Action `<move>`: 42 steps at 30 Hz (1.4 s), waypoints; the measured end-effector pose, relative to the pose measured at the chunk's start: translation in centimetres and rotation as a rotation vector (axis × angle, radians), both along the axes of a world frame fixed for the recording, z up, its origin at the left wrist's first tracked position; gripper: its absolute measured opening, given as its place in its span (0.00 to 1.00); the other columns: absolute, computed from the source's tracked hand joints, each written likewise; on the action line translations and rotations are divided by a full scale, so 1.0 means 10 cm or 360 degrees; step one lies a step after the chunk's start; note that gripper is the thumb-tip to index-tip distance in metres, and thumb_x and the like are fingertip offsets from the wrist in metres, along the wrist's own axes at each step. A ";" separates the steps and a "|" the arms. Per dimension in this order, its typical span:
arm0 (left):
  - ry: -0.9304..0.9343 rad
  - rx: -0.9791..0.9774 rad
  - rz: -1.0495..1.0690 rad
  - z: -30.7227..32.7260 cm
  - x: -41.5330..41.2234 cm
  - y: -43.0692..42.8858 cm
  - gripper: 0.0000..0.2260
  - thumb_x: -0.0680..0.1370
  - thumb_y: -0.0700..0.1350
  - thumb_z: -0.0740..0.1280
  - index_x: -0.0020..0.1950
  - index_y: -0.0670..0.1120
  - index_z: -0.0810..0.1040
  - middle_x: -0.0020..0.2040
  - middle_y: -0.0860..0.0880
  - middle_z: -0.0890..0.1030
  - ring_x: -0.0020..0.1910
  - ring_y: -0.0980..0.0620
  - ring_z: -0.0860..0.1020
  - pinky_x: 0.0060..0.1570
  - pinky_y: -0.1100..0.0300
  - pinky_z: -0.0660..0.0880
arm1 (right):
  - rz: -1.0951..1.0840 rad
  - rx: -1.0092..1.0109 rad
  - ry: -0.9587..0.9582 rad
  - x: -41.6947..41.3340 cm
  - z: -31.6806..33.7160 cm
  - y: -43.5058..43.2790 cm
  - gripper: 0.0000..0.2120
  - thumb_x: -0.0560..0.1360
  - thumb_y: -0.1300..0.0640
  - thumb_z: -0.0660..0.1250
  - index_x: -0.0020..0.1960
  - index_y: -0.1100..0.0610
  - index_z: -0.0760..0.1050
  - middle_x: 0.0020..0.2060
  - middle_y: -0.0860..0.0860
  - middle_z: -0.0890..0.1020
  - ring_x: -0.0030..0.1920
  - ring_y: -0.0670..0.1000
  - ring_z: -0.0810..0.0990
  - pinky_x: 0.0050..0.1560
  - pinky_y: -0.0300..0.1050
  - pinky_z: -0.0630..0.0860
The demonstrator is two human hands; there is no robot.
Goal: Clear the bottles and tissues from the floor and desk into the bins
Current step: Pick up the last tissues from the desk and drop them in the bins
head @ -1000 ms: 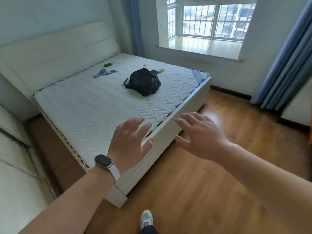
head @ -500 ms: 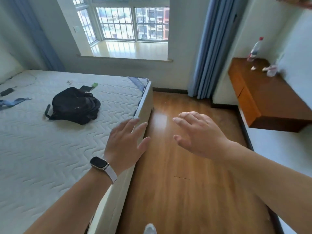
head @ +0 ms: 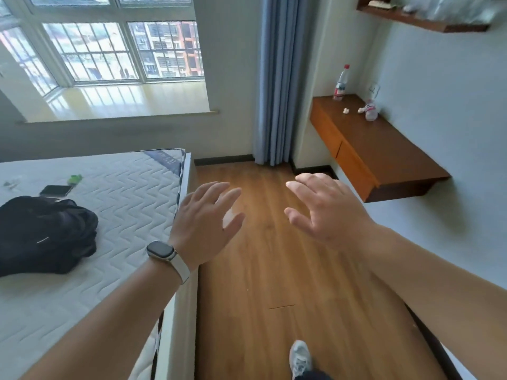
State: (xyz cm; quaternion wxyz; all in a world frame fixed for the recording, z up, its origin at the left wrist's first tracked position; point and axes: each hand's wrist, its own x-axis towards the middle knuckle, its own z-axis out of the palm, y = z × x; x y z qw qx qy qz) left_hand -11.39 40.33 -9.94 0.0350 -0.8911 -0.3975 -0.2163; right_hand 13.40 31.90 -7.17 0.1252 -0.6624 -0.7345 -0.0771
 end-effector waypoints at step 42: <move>0.0112 -0.0155 -0.0585 -0.23 4.02 5.48 0.22 0.79 0.59 0.59 0.70 0.53 0.71 0.68 0.51 0.74 0.69 0.47 0.69 0.64 0.47 0.68 | -0.0739 -0.0227 -0.0048 3.50 -0.31 4.60 0.28 0.78 0.40 0.52 0.68 0.56 0.70 0.65 0.54 0.74 0.64 0.55 0.72 0.60 0.54 0.73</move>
